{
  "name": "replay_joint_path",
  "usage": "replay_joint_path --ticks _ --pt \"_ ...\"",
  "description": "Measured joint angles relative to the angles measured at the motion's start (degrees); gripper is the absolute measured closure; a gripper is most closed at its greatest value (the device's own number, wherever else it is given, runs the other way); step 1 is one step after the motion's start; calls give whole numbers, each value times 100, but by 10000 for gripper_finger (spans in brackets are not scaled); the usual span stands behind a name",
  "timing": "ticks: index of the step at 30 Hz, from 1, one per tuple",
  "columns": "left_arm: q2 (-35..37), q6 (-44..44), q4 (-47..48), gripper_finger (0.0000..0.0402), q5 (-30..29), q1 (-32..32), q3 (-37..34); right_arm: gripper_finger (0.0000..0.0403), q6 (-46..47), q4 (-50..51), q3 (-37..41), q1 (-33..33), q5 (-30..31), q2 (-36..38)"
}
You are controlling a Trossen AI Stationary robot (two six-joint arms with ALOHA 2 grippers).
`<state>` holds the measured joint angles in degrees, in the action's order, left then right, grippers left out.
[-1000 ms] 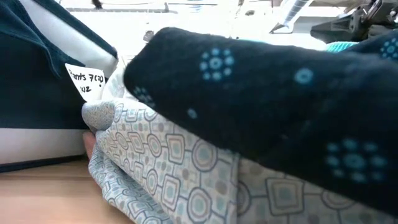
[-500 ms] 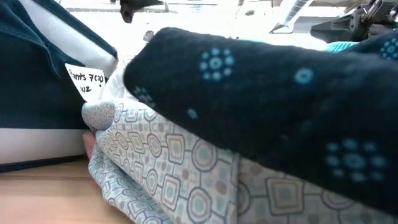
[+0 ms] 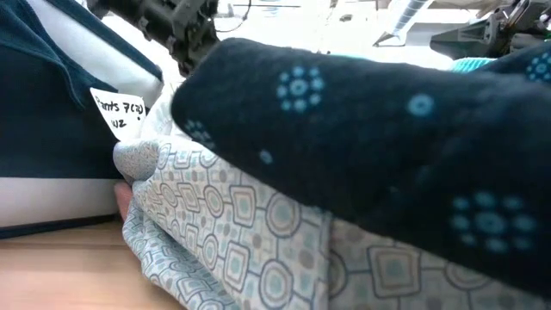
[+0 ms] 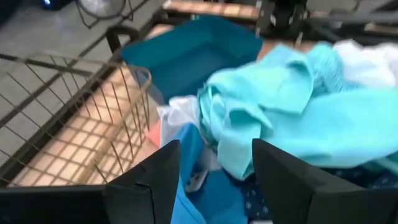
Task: Pick & Place Cloths
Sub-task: Put the blue shorts into the gold basket
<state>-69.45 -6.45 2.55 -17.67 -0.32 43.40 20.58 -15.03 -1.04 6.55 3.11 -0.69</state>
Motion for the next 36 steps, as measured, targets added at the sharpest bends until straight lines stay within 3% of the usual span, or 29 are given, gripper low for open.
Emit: replay_joint_path --ticks 17,28,32,36 --pt "-933 -66 27 217 -531 0 0 365 -1 134 -4 -4 -4 0" --pt "-990 -580 267 221 -641 0 -310 365 -2 132 -4 -4 -4 0" --pt "-992 -897 277 241 -593 2 -515 365 -3 132 -4 -4 -4 0" --pt "-992 -861 238 302 -592 2 -520 365 -12 132 -4 -2 -4 0"
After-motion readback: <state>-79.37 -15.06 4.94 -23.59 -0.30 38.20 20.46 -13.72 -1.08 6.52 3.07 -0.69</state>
